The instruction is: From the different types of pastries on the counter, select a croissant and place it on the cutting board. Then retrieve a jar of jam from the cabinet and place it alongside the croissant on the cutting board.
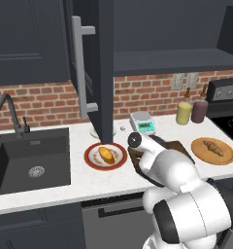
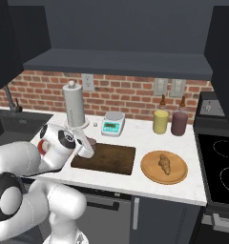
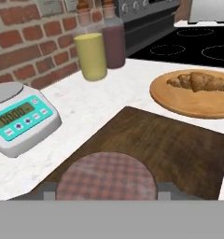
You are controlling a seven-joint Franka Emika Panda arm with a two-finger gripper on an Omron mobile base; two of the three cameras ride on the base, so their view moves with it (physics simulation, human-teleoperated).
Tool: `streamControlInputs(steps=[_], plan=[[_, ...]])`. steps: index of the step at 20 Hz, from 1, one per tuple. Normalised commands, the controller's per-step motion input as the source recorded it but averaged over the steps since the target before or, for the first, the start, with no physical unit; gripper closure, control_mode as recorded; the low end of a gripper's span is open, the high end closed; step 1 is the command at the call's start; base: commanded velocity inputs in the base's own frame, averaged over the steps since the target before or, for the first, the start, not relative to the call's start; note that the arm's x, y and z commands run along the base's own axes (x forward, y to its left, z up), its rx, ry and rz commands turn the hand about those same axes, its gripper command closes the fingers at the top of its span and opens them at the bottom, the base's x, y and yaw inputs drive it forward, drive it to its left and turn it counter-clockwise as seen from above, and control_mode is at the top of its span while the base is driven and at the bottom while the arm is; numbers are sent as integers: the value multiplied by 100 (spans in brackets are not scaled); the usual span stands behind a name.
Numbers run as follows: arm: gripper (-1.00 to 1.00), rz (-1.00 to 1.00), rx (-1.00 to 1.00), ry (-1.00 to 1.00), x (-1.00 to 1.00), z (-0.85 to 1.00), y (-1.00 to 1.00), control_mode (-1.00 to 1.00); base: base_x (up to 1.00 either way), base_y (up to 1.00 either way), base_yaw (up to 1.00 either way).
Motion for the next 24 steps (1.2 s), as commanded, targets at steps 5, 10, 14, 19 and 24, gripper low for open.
streamControlInputs(steps=[5, 10, 14, 19, 24], plan=[[100, 0, -1, 0, 0, -44, 0, -100, 0, 0, 0], [100, 0, 1, 0, 3, -9, 0, -100, 0, 0, 0], [100, 0, 0, 0, 10, -10, 0, -100, 0, 0, 0], [100, 0, 0, 0, 1, -8, 0, -100, 0, 0, 0], [100, 0, 1, 1, 4, -19, 0, -100, 0, 0, 0]])
